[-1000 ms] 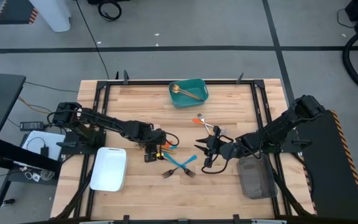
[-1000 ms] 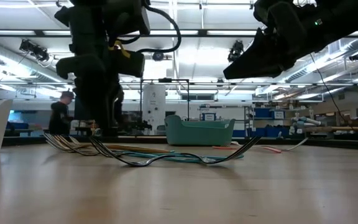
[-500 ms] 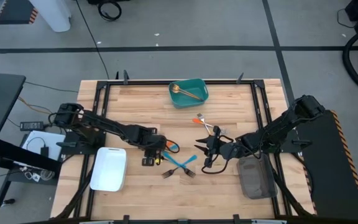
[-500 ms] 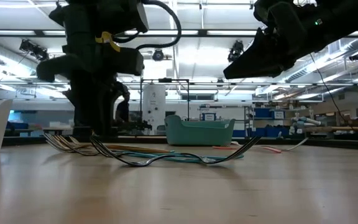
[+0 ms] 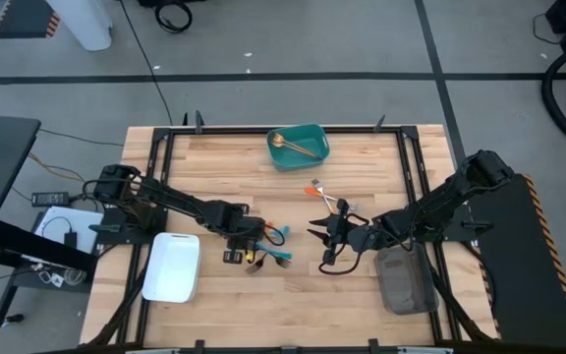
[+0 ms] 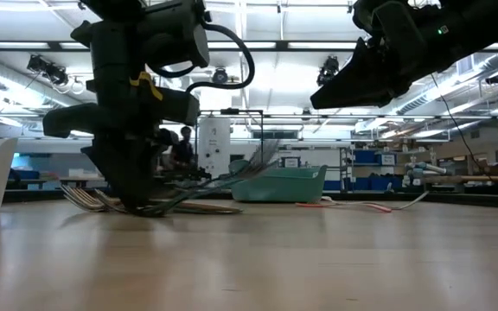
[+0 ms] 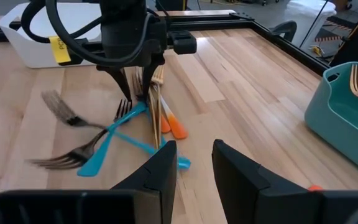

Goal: Sort silverware by color (type)
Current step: Put the blue fork into the white bin

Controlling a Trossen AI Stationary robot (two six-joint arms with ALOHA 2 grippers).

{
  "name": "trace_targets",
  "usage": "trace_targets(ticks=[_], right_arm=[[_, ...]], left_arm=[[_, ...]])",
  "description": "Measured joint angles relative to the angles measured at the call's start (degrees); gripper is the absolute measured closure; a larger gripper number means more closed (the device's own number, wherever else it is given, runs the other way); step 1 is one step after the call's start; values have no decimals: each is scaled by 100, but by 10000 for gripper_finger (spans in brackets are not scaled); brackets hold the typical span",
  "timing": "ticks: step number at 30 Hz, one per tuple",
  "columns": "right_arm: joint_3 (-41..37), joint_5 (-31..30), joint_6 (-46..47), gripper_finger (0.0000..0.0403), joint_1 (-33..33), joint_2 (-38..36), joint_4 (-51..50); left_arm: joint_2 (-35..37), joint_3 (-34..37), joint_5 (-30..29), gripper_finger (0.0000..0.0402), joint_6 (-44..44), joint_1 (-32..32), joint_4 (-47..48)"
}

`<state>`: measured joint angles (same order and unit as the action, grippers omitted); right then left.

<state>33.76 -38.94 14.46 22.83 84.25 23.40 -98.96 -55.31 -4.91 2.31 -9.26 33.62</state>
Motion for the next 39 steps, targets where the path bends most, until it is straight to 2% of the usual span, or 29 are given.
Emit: trace_targets(ticks=[13,27,31,34,39], right_arm=[[0,0,-4,293,-2,0,4],[0,-5,-4,293,-7,0,2],[0,-5,-4,293,-7,0,-2],[0,-18,-9,293,-9,0,-2],[0,-19,-52,293,-56,0,0]], left_arm=[[22,-234,66,285,-3,39,407],[22,-244,66,285,-266,-16,-400],[22,-249,65,285,-341,-39,-371],[40,-443,72,285,-240,-42,16],[49,-619,86,285,-115,-63,-391]])
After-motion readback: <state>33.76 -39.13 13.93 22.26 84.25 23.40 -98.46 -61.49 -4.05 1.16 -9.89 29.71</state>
